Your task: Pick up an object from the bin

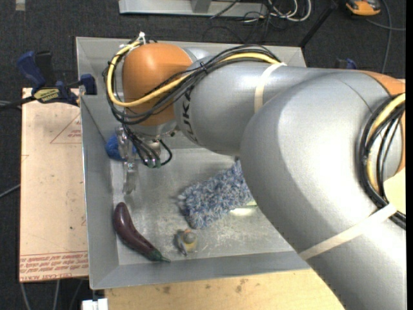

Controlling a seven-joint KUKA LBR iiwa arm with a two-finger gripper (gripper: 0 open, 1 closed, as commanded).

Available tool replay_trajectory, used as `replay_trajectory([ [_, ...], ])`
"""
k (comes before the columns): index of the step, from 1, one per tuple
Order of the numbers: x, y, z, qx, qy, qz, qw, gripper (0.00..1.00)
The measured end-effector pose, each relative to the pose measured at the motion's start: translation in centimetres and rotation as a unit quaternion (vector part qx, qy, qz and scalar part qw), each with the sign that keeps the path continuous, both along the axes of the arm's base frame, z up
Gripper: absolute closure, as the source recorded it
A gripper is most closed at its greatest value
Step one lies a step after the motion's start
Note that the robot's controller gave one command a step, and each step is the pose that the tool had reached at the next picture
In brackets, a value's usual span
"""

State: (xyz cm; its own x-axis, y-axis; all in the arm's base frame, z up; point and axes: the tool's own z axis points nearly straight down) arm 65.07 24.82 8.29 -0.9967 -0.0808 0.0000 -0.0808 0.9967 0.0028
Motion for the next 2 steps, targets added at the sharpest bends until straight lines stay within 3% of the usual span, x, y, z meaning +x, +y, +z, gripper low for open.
replay_trajectory([
  [1,0.3,-2.6,0.9,0.001,0.0008,-0.009,1.0,0.0],
  [2,-1.0,-5.2,2.5,-0.001,-0.0002,0.036,0.9994,0.0],
])
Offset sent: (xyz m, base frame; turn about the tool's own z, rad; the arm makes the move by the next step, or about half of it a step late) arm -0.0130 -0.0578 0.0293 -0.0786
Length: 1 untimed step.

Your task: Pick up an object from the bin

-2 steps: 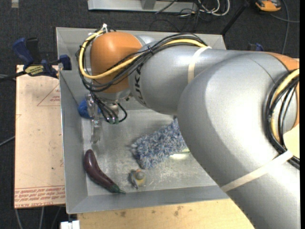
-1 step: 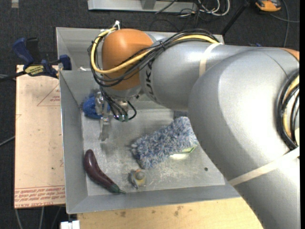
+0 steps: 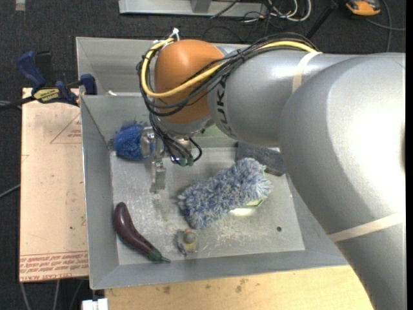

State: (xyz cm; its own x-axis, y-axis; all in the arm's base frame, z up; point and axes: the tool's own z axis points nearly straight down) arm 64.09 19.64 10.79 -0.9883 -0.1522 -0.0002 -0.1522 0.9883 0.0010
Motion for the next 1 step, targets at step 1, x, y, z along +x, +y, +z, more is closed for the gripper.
replay_trajectory([
  [1,0.92,-1.85,-0.7,0.001,-0.0035,0.008,1.0,0.0],
])
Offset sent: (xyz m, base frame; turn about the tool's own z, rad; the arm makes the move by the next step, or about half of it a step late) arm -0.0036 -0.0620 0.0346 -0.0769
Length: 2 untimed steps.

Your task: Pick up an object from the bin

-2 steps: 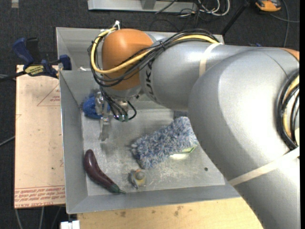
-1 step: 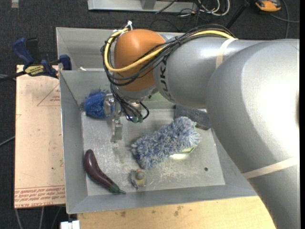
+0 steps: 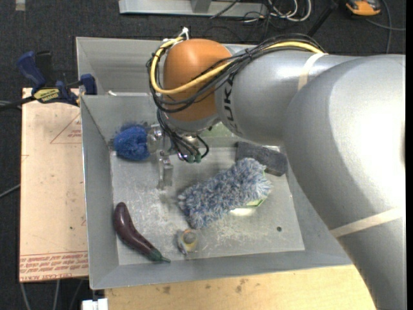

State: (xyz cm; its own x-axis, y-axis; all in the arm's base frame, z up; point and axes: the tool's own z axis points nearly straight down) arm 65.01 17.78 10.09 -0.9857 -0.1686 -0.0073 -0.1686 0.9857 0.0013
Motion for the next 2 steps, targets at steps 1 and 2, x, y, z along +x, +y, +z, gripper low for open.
replay_trajectory([
  [1,-0.9,-2.8,1.9,-0.002,0.006,0.019,0.9998,0.0],
  [2,-1.9,-6.3,2.6,-0.001,0.0012,0.051,0.9987,0.0],
])
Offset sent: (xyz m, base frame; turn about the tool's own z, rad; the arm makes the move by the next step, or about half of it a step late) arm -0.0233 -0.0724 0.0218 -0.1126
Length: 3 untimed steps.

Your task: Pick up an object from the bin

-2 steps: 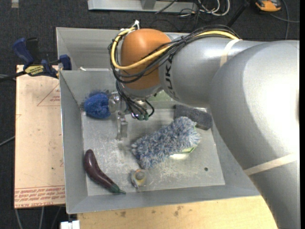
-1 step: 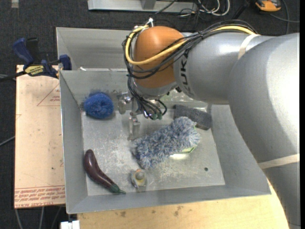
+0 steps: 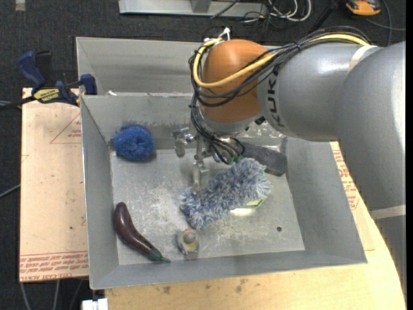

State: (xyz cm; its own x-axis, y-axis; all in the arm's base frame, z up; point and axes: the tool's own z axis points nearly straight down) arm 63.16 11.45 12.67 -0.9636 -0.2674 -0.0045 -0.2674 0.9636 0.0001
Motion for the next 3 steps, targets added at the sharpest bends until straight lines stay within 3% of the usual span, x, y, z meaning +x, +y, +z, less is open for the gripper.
replay_trajectory([
  [1,0.3,-1.2,2.0,0.0,0.0018,-0.004,1.0,0.0],
  [2,-2.5,-3.5,-1.1,0.001,-0.002,0.004,1.0,0.0],
  [3,-2.9,-5.5,-3.8,0.001,-0.0005,0.026,0.9997,1.0],
])
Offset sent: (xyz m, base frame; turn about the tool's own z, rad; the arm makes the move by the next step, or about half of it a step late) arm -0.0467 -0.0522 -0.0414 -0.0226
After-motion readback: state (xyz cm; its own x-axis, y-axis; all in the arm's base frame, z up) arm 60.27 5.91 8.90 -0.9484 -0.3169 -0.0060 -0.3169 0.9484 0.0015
